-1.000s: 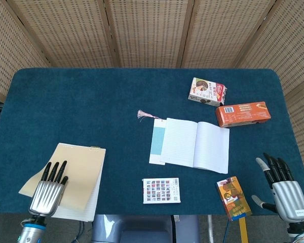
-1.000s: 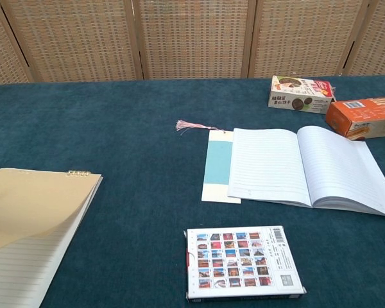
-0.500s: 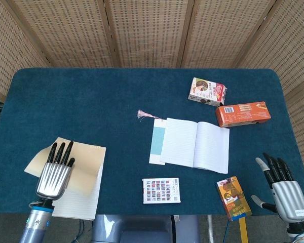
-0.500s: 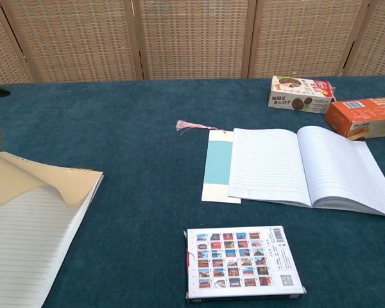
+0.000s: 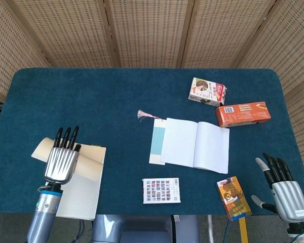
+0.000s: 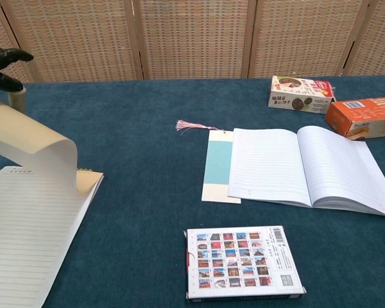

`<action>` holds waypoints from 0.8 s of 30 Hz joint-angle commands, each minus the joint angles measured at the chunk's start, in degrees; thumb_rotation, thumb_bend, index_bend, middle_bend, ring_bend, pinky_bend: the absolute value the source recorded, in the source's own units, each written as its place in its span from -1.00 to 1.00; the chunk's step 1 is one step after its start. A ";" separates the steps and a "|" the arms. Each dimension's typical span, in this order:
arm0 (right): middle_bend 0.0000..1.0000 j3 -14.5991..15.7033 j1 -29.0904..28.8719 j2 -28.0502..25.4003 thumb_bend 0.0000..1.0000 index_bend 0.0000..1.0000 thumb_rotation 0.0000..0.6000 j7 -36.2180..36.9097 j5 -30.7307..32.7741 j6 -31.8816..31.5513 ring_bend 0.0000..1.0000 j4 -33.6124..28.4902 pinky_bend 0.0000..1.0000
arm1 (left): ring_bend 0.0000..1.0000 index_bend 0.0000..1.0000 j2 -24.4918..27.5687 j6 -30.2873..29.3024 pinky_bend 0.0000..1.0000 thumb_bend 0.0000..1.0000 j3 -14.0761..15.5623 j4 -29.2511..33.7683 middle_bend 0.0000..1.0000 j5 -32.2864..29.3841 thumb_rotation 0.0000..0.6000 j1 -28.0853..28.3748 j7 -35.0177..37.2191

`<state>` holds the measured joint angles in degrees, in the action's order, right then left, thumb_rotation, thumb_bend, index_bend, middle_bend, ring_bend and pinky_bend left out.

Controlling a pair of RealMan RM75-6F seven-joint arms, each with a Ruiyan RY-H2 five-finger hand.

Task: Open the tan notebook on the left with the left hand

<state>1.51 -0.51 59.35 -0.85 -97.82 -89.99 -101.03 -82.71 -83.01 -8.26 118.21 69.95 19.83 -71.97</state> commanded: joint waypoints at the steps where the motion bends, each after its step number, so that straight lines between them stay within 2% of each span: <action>1: -1.00 0.00 -0.02 -0.06 -0.78 -1.00 1.00 0.17 0.02 0.02 -1.00 0.03 -1.00 | -1.00 0.57 -1.21 -0.05 -1.00 0.44 -1.70 -1.26 -1.00 -1.48 1.00 1.44 -0.36; 10: -1.00 0.00 -0.19 -0.29 -0.78 -1.00 1.00 0.78 0.17 0.31 -1.00 0.14 -1.00 | -1.00 0.57 -3.94 0.08 -1.00 0.43 -6.51 -5.66 -1.00 -6.41 1.00 5.21 2.59; 24: -1.00 -0.16 -0.49 -0.30 -0.76 -1.00 1.00 1.02 0.86 0.96 -1.00 0.16 -1.00 | -1.00 0.57 -6.96 0.14 -1.00 0.42 -12.14 -12.93 -1.00 -14.83 1.00 11.18 3.66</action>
<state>1.35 -0.99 59.05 0.17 -96.97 -89.03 -100.86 -89.19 -82.85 -19.63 106.39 56.02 30.01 -68.28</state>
